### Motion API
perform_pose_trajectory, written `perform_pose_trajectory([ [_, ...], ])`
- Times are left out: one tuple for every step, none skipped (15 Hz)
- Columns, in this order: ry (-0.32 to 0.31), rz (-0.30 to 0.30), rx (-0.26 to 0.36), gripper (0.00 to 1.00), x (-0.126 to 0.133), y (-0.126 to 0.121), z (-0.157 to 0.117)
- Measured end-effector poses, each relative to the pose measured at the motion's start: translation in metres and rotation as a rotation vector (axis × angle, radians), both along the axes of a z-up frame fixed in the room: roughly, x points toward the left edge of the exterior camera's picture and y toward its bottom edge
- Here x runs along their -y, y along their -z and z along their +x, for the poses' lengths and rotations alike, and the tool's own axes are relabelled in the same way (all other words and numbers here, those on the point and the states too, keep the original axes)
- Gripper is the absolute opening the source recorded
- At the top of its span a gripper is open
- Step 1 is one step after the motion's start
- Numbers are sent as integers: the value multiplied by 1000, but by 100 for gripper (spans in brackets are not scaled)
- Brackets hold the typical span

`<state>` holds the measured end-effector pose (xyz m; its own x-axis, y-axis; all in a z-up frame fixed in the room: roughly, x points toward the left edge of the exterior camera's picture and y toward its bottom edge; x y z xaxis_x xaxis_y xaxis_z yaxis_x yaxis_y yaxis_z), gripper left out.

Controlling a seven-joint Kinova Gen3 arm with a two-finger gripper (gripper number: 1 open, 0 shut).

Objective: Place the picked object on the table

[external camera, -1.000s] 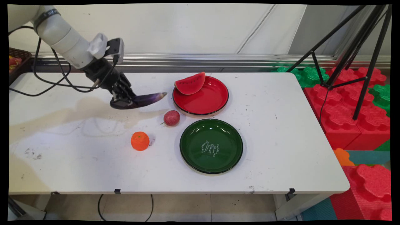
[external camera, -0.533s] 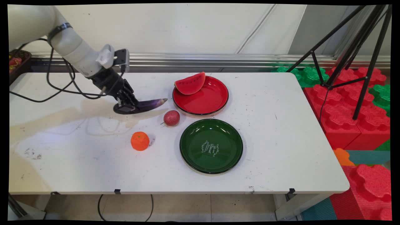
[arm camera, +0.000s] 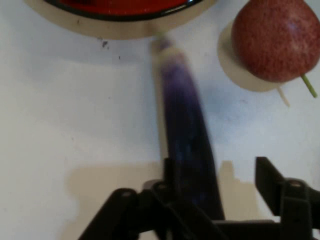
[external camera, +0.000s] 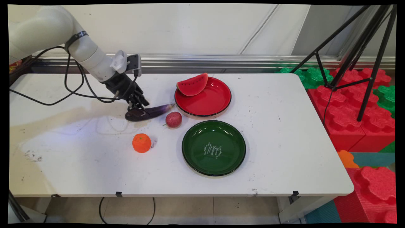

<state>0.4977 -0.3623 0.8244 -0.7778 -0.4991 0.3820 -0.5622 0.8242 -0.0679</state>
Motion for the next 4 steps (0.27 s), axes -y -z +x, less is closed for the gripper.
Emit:
perform_pose_trajectory([
  [2, -3, -3, 100, 2, 1, -1],
  [6, -6, -5, 100, 3, 1, -1],
  [10, -9, -5, 100, 4, 1, 0],
  [15, -12, -7, 100, 3, -1, 1],
])
